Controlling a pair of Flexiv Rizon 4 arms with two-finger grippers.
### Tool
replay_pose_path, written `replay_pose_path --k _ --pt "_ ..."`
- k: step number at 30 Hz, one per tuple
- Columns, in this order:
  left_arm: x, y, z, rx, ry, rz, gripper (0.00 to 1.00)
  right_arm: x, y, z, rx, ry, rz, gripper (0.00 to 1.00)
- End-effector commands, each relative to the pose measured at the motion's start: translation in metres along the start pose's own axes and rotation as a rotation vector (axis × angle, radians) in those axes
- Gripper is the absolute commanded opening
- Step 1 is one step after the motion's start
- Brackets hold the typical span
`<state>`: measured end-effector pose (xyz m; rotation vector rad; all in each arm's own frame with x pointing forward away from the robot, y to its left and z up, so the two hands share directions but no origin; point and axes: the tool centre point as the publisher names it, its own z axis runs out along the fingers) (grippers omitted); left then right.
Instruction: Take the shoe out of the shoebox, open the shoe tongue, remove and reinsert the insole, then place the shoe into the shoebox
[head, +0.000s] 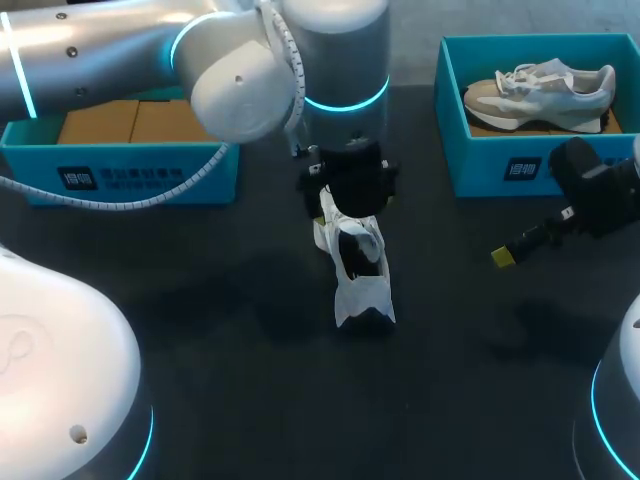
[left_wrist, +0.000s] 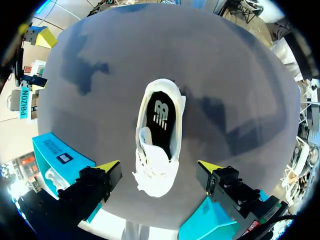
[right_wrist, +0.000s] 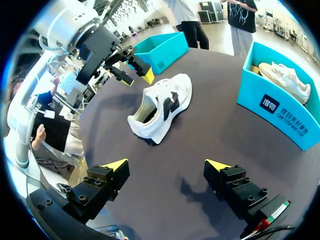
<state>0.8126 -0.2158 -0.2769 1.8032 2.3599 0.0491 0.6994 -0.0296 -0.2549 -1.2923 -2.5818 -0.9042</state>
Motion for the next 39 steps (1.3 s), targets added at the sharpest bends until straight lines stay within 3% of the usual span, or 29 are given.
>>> replay_pose_path --k 1,6,14,19,22,24,27,30,33,39 --pt "0.001 0.000 0.000 -0.001 -0.002 0.001 1.00 0.000 0.000 0.000 0.000 -0.001 0.000 1.00" --pt "-0.002 -0.003 0.004 0.033 0.004 -0.236 1.00 0.000 0.000 0.000 0.000 -0.001 0.000 1.00" --pt "0.007 -0.008 -0.005 0.022 -0.045 -0.592 1.00 0.000 0.000 0.000 0.000 -0.001 0.000 1.00" --pt "0.009 -0.011 -0.012 0.076 -0.067 -0.809 1.00 0.000 0.000 0.000 0.000 -0.001 0.000 1.00" --pt "0.008 -0.009 -0.011 0.028 -0.045 -0.961 1.00 0.000 0.000 0.000 0.000 -0.001 0.000 1.00" --pt "0.010 -0.008 -0.011 0.066 -0.058 -1.059 1.00 0.000 0.000 0.000 0.000 -0.001 0.000 1.00" --pt "0.012 -0.012 -0.010 -0.010 -0.043 -1.227 1.00 0.000 0.000 0.000 0.000 -0.001 0.000 1.00" --pt "0.017 -0.017 -0.009 0.034 -0.025 -1.371 1.00 0.000 0.000 0.000 0.000 -0.001 0.000 1.00" --pt "0.022 -0.020 -0.008 0.037 0.007 -1.472 1.00 0.000 0.000 0.000 0.000 -0.001 0.000 1.00" --pt "0.022 -0.022 -0.008 0.024 0.033 -1.478 1.00 0.000 0.000 0.000 0.000 -0.001 0.000 1.00"
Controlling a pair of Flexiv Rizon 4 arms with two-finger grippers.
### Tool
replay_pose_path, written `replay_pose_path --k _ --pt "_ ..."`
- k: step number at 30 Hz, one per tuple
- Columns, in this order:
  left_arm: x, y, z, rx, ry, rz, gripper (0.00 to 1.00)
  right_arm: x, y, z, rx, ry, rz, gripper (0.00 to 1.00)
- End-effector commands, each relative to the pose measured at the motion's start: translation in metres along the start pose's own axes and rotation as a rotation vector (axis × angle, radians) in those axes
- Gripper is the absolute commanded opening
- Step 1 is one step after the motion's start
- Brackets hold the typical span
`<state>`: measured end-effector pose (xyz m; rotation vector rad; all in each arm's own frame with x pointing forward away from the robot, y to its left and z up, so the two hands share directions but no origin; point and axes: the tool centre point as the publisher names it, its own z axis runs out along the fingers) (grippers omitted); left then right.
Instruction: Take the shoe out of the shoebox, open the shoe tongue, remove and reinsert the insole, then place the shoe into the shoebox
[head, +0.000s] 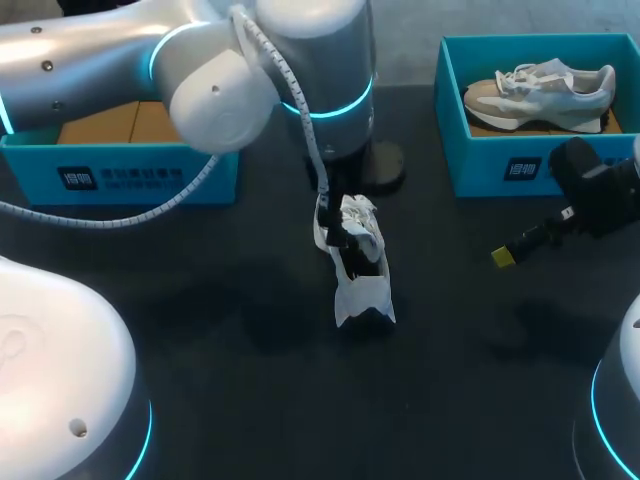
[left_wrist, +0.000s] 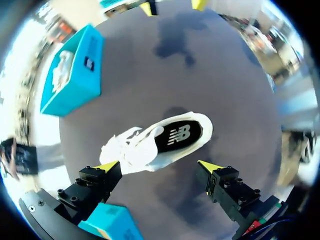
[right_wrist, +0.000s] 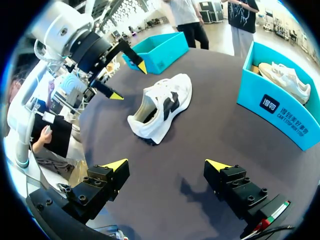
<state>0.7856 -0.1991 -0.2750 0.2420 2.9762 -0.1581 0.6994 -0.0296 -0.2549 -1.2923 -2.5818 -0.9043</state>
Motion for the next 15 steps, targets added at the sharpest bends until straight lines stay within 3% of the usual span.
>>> replay_pose_path --k 1,11,15 --pt "0.001 -0.001 -0.001 -0.038 0.024 -0.333 1.00 0.000 0.000 0.000 0.000 -0.001 0.000 1.00" --pt "0.001 -0.003 -0.001 -0.038 0.033 -0.332 1.00 0.000 0.000 0.000 0.000 -0.001 0.000 1.00" --pt "0.012 -0.009 -0.003 -0.012 0.063 -0.325 1.00 0.000 0.000 0.000 0.000 -0.001 0.000 1.00"
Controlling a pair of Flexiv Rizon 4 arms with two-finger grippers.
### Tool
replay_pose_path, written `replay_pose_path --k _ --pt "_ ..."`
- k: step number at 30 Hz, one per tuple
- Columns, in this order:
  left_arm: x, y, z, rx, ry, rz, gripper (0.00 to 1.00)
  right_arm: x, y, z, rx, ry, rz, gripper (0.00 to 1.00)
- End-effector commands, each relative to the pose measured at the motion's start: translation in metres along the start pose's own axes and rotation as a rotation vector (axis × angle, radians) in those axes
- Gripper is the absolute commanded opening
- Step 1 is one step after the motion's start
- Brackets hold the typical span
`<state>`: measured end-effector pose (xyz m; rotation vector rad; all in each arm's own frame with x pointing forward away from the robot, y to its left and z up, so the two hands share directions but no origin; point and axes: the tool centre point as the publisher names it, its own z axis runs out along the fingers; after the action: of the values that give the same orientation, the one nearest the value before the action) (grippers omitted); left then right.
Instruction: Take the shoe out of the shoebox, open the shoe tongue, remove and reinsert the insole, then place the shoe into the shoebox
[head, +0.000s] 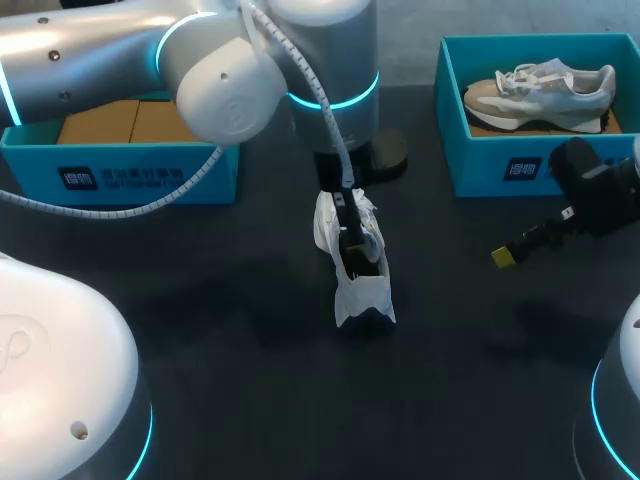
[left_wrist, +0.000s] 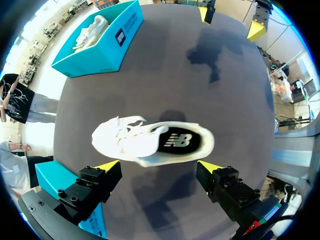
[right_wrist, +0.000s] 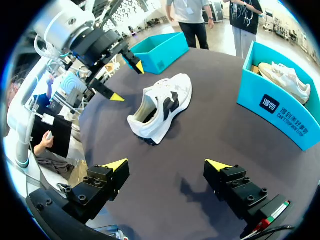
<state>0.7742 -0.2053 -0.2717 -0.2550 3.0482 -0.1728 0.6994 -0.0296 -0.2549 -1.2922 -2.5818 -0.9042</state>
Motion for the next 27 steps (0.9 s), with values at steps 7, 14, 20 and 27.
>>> replay_pose_path --k 7,14,20,27 --pt "0.021 0.008 -0.003 0.059 0.052 -0.032 1.00 0.000 0.000 0.000 0.000 -0.001 0.000 1.00" --pt "0.032 0.012 0.002 0.072 0.108 -0.015 1.00 0.000 0.000 0.000 0.000 -0.001 0.000 1.00" --pt "0.051 0.001 0.004 0.042 0.143 0.019 1.00 0.000 0.000 0.000 0.000 -0.001 0.000 1.00" --pt "0.069 -0.011 0.003 -0.021 0.187 0.029 1.00 0.000 0.000 0.000 0.000 -0.001 0.000 1.00"
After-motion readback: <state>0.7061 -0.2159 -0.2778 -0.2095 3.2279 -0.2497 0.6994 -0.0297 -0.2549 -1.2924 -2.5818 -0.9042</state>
